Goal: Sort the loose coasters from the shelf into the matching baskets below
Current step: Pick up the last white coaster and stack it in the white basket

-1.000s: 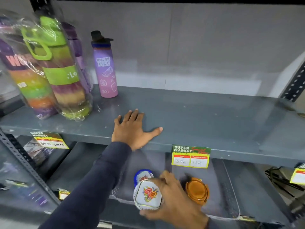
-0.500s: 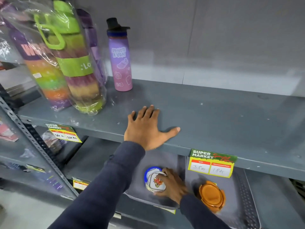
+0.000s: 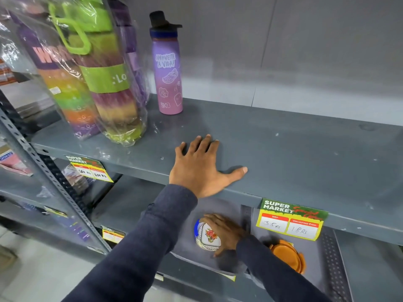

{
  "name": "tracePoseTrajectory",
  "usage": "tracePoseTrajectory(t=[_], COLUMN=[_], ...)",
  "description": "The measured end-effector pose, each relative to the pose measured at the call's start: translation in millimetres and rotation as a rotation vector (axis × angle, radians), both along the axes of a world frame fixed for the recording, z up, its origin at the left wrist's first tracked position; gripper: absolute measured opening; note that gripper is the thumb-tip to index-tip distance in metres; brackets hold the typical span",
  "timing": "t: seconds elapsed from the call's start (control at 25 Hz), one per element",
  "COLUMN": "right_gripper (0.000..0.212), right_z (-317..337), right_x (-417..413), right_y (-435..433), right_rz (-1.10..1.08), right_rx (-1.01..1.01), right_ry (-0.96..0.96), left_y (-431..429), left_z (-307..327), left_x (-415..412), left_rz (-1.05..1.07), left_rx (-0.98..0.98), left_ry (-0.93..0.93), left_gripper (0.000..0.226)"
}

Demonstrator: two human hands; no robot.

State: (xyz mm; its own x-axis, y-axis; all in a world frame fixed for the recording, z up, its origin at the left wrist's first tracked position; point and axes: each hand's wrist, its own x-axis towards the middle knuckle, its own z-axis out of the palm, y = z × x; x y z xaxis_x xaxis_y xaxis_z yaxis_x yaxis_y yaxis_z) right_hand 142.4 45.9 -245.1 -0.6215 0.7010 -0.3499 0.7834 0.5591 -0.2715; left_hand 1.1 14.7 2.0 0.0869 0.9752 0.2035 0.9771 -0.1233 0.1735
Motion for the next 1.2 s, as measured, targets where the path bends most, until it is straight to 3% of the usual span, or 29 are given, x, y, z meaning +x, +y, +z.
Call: tracePoseTrajectory(t=[0.12, 0.32, 0.52, 0.76, 0.84, 0.92, 1.04, 1.12, 1.2], right_gripper=[0.126, 0.103, 0.122, 0.113, 0.128, 0.146, 0.137, 0.126, 0.123], right_z=[4, -4, -13, -6, -8, -5, 5, 17, 31], right_x=[-14, -25, -19, -22, -22, -15, 33, 89, 141], right_y=[10, 14, 10, 4, -1, -8, -8, -11, -22], right_rz=[0.079, 0.076, 0.058, -0.031, -0.045, -0.112, -0.281, -0.449, -0.566], right_rx=[0.076, 0.138, 0.072, 0.030, 0.043, 0.031, 0.066, 0.033, -0.048], right_ry=[-0.092, -0.082, -0.137, -0.084, -0.096, -0.034, 0.151, 0.123, -0.064], left_y=[-1, -1, -1, -2, -3, -3, -1, -1, 0], left_z=[1, 2, 3, 3, 3, 4, 2, -1, -2], left_x=[0, 0, 0, 0, -1, -1, -3, -2, -1], left_rz=[0.000, -0.008, -0.007, 0.001, 0.005, 0.001, 0.002, 0.002, -0.005], left_rx=[-0.007, -0.010, -0.014, -0.015, -0.014, -0.019, -0.009, 0.013, 0.017], left_ry=[-0.002, -0.002, -0.001, -0.008, -0.013, -0.011, -0.015, -0.014, -0.015], left_gripper=[0.117, 0.110, 0.108, 0.107, 0.105, 0.105, 0.106, 0.108, 0.109])
